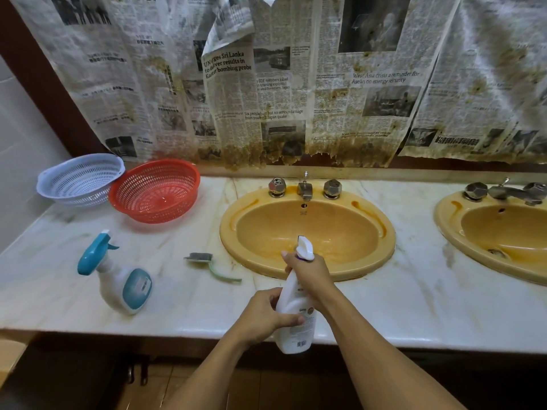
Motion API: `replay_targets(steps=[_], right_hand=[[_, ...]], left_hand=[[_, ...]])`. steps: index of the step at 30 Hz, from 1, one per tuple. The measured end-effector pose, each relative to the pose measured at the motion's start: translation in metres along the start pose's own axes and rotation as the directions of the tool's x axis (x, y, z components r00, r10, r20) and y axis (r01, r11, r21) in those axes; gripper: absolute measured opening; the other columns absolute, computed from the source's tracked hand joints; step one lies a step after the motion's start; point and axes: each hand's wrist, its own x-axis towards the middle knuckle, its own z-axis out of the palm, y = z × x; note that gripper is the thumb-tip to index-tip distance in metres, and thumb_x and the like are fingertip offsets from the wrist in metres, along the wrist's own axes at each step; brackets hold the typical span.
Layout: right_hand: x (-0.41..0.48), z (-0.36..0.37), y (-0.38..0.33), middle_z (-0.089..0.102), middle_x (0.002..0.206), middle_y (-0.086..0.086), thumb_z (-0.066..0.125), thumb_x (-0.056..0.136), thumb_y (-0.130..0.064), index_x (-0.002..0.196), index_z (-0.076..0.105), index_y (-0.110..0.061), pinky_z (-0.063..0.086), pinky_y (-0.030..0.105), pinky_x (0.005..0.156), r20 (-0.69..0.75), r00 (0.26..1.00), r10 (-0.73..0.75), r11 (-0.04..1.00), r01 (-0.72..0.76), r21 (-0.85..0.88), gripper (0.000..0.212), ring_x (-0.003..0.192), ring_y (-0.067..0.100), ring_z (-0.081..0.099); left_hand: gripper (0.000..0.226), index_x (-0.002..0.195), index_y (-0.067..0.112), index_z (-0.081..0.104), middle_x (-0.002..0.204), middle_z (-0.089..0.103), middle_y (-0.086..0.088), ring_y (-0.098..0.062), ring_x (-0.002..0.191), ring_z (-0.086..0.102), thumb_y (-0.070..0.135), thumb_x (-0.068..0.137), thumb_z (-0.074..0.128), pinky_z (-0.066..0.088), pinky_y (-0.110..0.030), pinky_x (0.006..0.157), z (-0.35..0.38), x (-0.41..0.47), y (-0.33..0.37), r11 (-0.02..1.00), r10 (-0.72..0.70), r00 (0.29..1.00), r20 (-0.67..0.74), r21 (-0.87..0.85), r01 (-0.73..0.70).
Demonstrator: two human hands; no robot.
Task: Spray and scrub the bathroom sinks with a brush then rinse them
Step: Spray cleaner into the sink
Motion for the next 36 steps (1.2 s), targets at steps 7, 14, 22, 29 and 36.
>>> replay_targets(steps=[7, 14, 22, 29, 36], right_hand=[[0.017, 0.006, -0.009, 0.064, 0.066, 0.003, 0.079, 0.083, -0.038, 0.082, 0.064, -0.019, 0.047, 0.036, 0.070, 0.161, 0.986, 0.029, 0.999, -0.035, 0.035, 0.024, 0.063, 0.021, 0.059], [0.028, 0.008, -0.008, 0.067, 0.069, 0.000, 0.079, 0.082, -0.047, 0.083, 0.068, -0.015, 0.047, 0.035, 0.070, 0.304, 0.952, 0.042, 0.999, -0.043, -0.002, 0.034, 0.069, 0.021, 0.060], [0.037, -0.035, -0.004, 0.068, 0.072, 0.003, 0.078, 0.073, -0.052, 0.083, 0.069, -0.018, 0.050, 0.039, 0.072, 0.358, 0.932, 0.055, 0.997, -0.032, -0.070, 0.037, 0.072, 0.023, 0.064], [0.038, -0.072, 0.001, 0.073, 0.082, 0.001, 0.076, 0.084, -0.049, 0.085, 0.065, -0.033, 0.053, 0.043, 0.087, 0.462, 0.887, 0.017, 0.999, 0.002, -0.042, 0.020, 0.089, 0.026, 0.069], [0.023, -0.086, 0.005, 0.072, 0.088, 0.009, 0.076, 0.066, -0.055, 0.080, 0.066, -0.023, 0.056, 0.043, 0.083, 0.362, 0.930, 0.069, 0.997, -0.051, -0.058, 0.036, 0.088, 0.030, 0.071]], left_hand=[[0.037, 0.111, 0.022, 0.076, 0.108, 0.079, 0.003, -0.017, 0.102, 0.075, 0.025, 0.077, 0.090, 0.059, -0.047, 0.096, 0.000, -0.003, 0.000, 0.999, -0.015, 0.993, -0.121, -0.050, 0.010], [0.036, 0.108, 0.023, 0.076, 0.104, 0.079, 0.004, -0.015, 0.098, 0.076, 0.026, 0.075, 0.091, 0.060, -0.046, 0.093, 0.017, -0.009, 0.009, 0.994, -0.094, 0.957, -0.273, -0.079, 0.075], [0.031, 0.107, 0.022, 0.076, 0.103, 0.079, 0.003, -0.015, 0.098, 0.076, 0.025, 0.079, 0.089, 0.062, -0.045, 0.089, 0.076, -0.007, 0.037, 0.987, -0.144, 0.920, -0.364, -0.116, 0.109], [0.030, 0.109, 0.022, 0.076, 0.103, 0.079, 0.004, -0.015, 0.096, 0.076, 0.020, 0.081, 0.087, 0.062, -0.031, 0.072, 0.120, -0.007, 0.057, 0.979, -0.183, 0.895, -0.408, -0.161, 0.127], [0.027, 0.108, 0.020, 0.074, 0.099, 0.079, 0.005, -0.014, 0.091, 0.077, 0.016, 0.083, 0.085, 0.055, -0.019, 0.055, 0.139, -0.014, 0.065, 0.977, -0.192, 0.895, -0.404, -0.163, 0.136]])
